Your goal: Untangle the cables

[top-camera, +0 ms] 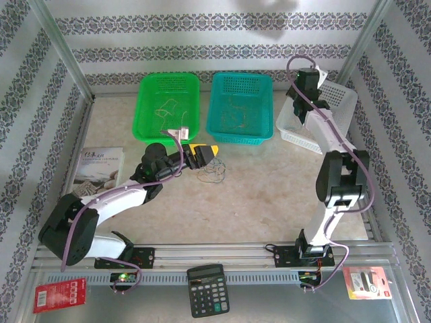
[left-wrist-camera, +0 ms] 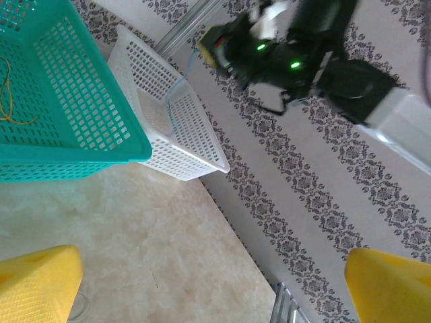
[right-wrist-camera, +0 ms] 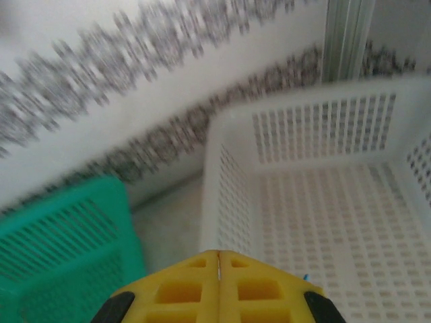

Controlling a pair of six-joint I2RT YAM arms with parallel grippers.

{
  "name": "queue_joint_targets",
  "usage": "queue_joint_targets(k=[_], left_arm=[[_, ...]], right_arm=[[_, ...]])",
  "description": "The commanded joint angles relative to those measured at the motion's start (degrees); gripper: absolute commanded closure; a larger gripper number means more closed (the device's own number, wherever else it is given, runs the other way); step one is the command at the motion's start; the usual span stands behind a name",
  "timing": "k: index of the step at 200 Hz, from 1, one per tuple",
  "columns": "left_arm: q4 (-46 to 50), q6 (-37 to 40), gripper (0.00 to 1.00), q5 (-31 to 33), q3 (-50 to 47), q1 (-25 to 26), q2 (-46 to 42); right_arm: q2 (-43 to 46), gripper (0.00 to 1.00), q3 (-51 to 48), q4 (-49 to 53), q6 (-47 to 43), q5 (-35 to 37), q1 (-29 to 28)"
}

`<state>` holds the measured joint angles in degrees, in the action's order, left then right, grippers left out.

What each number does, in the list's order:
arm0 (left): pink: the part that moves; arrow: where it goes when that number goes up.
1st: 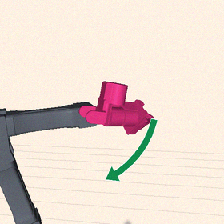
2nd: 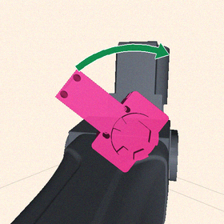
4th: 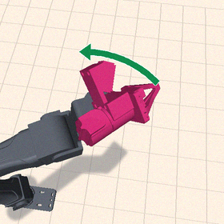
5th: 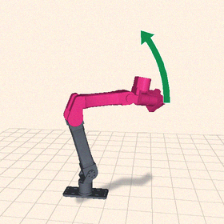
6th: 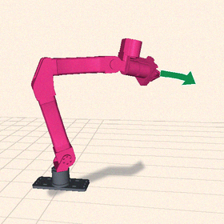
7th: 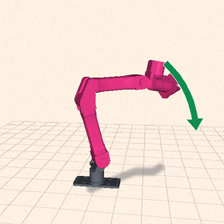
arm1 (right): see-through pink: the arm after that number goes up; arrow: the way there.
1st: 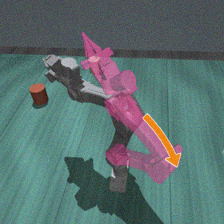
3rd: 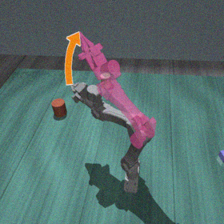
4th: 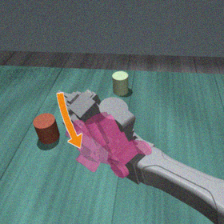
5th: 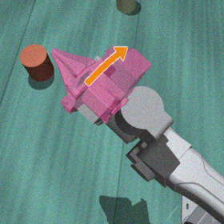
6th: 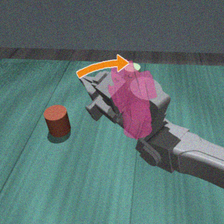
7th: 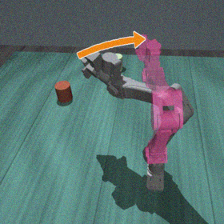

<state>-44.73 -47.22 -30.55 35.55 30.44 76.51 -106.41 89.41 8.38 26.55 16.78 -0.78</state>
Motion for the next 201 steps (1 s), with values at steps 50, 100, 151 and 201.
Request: queue_joint_targets(k=[50, 100, 151, 201], left_arm=[[2.81, 0.64, 0.00, 1.68, 1.07, 0.86, -3.91], [2.81, 0.54, 0.00, 1.81, 1.29, 0.90, -4.58], [2.55, 0.63, 0.00, 2.24, 0.80, 0.81, -5.21], [1.52, 0.35, 0.00, 2.25, 0.58, 0.87, -4.79]], right_arm=[[-10.03, 1.00, 7.15, 17.66, 4.11, -20.55, 2.40], [-7.35, 1.00, -0.05, 16.46, 10.95, -26.37, 2.39], [-1.15, 1.00, -9.53, 13.19, 14.12, -31.27, 1.28], [7.04, 1.00, -20.07, 7.36, 16.52, -34.27, -0.92]])
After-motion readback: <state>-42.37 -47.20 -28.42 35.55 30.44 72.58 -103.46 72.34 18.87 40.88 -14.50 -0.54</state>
